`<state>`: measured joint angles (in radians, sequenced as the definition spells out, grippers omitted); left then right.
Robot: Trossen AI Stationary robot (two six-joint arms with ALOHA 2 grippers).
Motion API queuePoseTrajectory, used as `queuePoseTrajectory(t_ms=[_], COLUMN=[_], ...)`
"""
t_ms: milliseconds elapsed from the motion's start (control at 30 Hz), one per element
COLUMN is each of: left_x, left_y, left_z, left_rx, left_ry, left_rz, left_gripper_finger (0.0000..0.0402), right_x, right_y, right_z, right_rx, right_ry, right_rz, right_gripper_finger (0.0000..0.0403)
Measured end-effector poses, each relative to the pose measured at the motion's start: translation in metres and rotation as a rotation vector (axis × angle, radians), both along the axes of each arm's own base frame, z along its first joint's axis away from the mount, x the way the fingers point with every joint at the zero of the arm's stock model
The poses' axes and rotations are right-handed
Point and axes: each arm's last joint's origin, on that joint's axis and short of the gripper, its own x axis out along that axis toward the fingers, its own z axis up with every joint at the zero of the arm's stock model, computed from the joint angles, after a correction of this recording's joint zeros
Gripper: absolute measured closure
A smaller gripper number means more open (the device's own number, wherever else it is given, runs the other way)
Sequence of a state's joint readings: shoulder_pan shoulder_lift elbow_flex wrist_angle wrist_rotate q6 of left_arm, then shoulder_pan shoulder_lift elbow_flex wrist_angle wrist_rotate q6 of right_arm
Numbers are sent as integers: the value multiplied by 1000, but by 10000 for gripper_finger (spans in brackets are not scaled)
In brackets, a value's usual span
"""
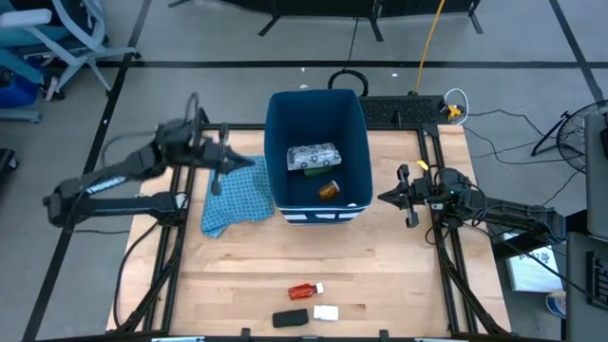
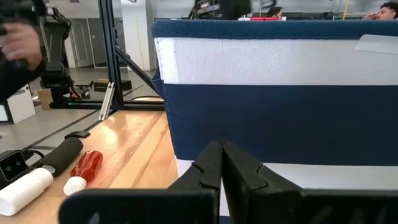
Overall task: Pick & place medical supplies in basket/bin
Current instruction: Put the red pill bottle into the blue bin
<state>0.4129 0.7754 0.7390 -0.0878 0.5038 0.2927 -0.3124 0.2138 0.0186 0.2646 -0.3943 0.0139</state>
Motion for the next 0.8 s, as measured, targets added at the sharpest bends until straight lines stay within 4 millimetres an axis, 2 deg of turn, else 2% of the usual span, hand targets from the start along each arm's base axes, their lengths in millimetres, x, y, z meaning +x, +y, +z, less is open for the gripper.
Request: queuePoseTrajectory(t_ms=[67,133,200,300,433,800], left_x=[-3,-10,-22,-40,-52,-58], left_y=[-10,-18,-21,-26,-27,-31], left_z=[-21,-41,-54,-72,-97,-142], left_rx=[-21,-17,12,39,1,-54], left_ry=[-55,-66,-95,-179,-182,-273], left_rz=[-59,-23,51,68,91,-12], left_gripper_finger=[399,399,399,400,400,401], right_x=[0,0,0,0,0,0], right_y=[0,0,0,0,0,0], right_z=[0,0,0,0,0,0], right_rx=[0,-1,-1,0,-1,-1], right_ry=[0,0,0,0,0,0], right_rz=[0,0,0,0,0,-1], right_gripper_finger=[403,403,403,403,403,403])
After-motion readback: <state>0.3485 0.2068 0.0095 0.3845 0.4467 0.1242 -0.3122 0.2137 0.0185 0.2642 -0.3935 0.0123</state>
